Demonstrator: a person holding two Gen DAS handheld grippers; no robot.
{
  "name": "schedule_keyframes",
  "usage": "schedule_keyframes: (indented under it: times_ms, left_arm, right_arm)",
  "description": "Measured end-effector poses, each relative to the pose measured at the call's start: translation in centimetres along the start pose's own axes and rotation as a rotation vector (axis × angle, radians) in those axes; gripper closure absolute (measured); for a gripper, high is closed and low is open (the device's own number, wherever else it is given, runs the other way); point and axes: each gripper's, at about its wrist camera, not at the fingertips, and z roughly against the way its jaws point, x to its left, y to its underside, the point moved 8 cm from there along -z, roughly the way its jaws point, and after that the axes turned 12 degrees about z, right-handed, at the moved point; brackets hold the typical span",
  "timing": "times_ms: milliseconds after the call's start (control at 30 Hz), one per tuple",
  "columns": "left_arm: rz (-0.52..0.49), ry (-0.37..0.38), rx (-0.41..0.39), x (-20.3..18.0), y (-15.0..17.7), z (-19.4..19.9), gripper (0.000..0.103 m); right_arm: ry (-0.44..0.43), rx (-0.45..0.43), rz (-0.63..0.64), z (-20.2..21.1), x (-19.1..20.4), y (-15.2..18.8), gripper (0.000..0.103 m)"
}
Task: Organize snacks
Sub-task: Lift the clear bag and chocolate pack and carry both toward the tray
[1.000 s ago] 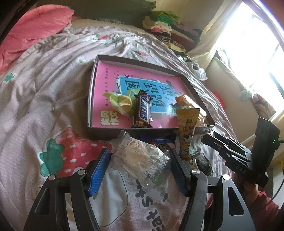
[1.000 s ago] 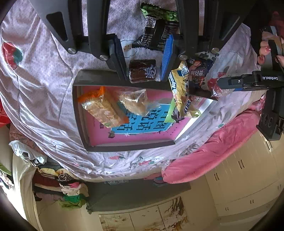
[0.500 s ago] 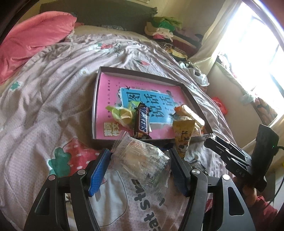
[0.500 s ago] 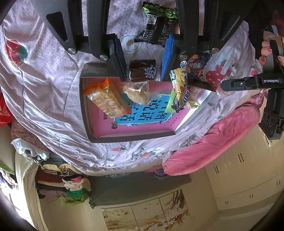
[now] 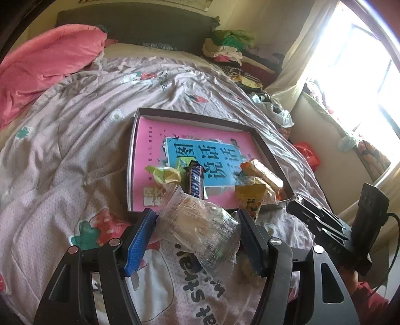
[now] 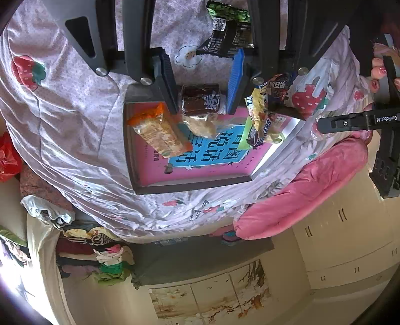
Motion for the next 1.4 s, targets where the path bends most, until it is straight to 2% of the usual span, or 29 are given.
schedule_keyframes:
  times_ms: [933,1400]
  left_arm:
    - [-0.057,-0.026,-0.048,-1.7,-1.5,-0.4,0.034]
    - [-0.084,-0.036,-0.018,-2.4,-1.0,-2.4,0.034]
  right_arm:
    - [0.045,-0.036,-0.024,1.1,-1.1,-0.6,0.064]
    - [0.071,-0.028,-0.038,0.8,-1.8,-0.5,0.064]
